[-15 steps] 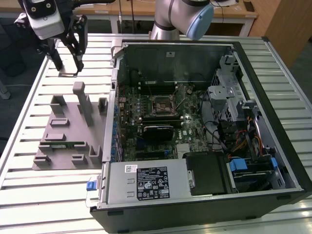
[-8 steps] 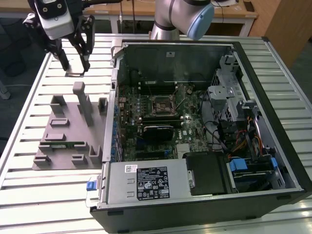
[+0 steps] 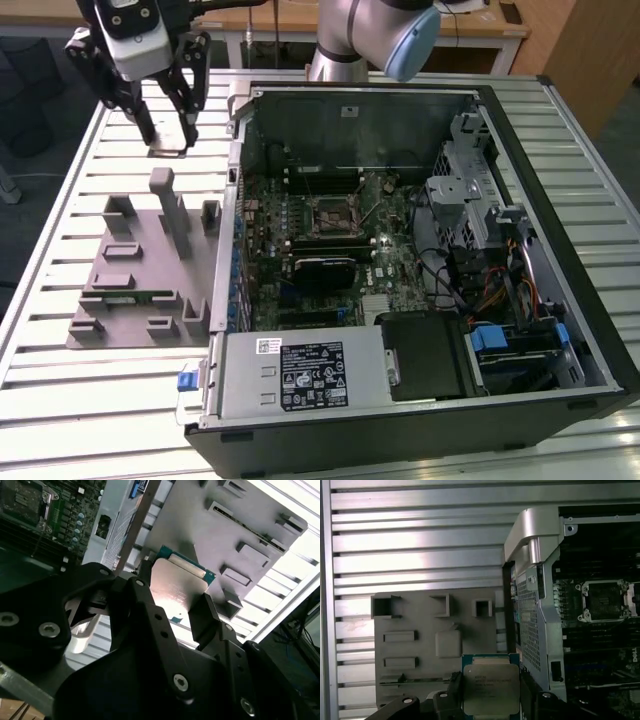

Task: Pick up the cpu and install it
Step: 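Pick up the cpu and move it towards the insertion slot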

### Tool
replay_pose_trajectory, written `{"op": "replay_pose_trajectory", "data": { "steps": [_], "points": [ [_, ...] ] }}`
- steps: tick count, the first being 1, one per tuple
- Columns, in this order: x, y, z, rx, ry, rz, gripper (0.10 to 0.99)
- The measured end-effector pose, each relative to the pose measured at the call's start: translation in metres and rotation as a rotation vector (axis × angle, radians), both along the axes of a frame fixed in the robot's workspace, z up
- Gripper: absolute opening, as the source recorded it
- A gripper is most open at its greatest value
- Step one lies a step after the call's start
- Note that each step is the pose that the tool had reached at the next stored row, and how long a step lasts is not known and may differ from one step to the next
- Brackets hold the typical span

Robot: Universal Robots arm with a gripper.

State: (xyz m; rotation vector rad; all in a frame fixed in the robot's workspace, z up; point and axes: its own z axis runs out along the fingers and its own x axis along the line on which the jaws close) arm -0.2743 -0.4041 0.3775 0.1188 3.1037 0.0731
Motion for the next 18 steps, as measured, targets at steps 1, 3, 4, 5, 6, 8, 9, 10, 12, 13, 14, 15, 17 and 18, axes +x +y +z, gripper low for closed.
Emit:
{"op": "replay_pose_trajectory", "data": {
  "steps": [1, 3, 4, 5, 6, 8, 9, 10, 12, 13, 14, 15, 17, 18],
  "points": [
    [0.002, 0.0, 0.0, 0.0, 0.0001, 0.0, 0.541],
    [0.0059, 0.0, 0.0, 0.0, 0.0001, 0.0, 0.541],
    [0.0079, 0.0, 0.0, 0.0, 0.0002, 0.0, 0.541],
    [0.0098, 0.0, 0.0, 0.0, 0.0002, 0.0, 0.541],
    [0.0118, 0.0, 0.0, 0.0, 0.0003, 0.0, 0.541],
    [0.0159, 0.0, 0.0, 0.0, 0.0004, 0.0, 0.541],
    [0.0179, 0.0, 0.0, 0.0, 0.0004, 0.0, 0.541],
    [0.0199, 0.0, 0.0, 0.0, 0.0004, 0.0, 0.541],
    [0.0244, 0.0, 0.0, 0.0, 0.0006, 0.0, 0.541],
    [0.0273, 0.0, 0.0, 0.0, 0.0008, 0.0, 0.541],
    [0.0299, 0.0, 0.0, 0.0, 0.0009, 0.0, 0.541],
    [0.0325, 0.0, 0.0, 0.0, 0.0011, 0.0, 0.541],
    [0.0374, 0.0, 0.0, 0.0, 0.0015, 0.0, 0.541],
    [0.0401, 0.0, 0.0, 0.0, 0.0017, 0.0, 0.541]
  ]
}}
